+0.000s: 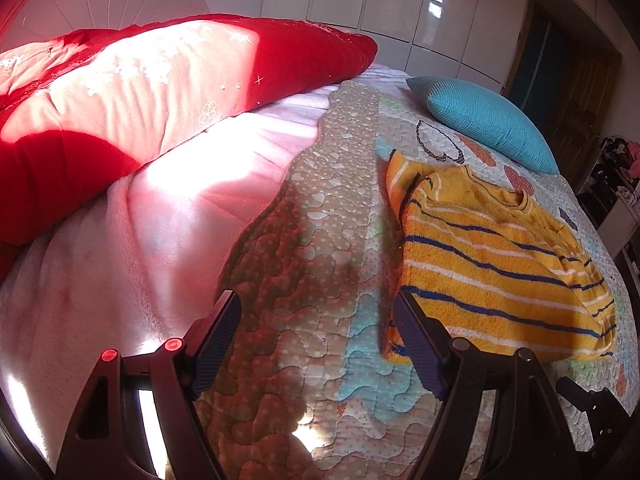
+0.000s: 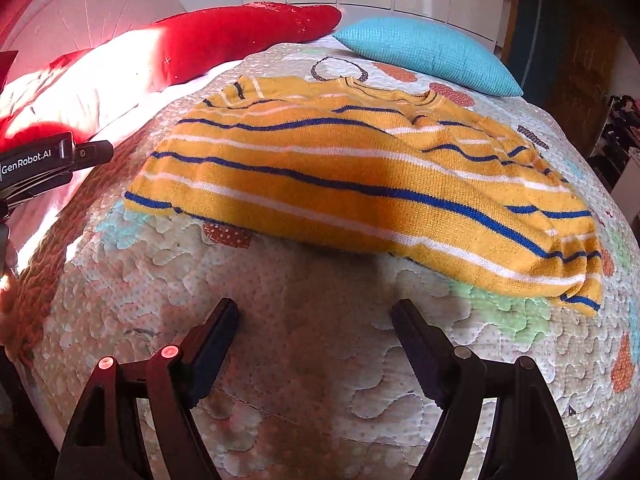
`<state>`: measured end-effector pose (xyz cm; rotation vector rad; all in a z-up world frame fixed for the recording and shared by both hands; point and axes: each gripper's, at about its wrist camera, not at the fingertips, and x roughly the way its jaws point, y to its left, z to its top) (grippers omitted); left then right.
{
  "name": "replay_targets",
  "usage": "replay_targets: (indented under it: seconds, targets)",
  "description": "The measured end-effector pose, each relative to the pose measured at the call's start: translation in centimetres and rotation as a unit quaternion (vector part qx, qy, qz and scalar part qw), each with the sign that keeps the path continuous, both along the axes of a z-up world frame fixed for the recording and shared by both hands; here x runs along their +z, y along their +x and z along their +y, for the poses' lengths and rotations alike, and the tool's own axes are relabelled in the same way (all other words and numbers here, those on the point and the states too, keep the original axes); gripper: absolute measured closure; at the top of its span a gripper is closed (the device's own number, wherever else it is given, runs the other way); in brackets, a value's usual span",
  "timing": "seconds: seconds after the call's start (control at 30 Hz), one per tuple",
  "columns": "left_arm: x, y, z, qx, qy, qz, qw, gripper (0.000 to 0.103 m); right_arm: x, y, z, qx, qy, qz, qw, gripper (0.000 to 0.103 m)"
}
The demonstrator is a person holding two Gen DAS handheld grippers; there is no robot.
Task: Fold small clothes
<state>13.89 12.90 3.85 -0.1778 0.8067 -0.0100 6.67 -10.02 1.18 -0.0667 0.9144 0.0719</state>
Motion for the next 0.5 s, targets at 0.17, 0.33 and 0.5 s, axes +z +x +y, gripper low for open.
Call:
replay_targets:
  seconds: [0.17,0.33,0.5]
  targets:
    - [-0.2,0.2,-0.7,-0.006,0.005,0.004,1.0,0.026,-0.2,-0.1,-0.1,0.0,0.003,-0.005,1.0,0.017]
    - [-0.4,0.4,-1.4,-0.012,0.009,0.008,0.9999,0.026,-0.5,-0.1,-0.2,0.002,0.009,-0.006,1.0,0.013]
    - [-0.8,0.8,-1.9,-0.021,0.002,0.018,0.9996,0.026,-0.6,-0.1,0.0,0.004,0.011,-0.007,1.0,0.011]
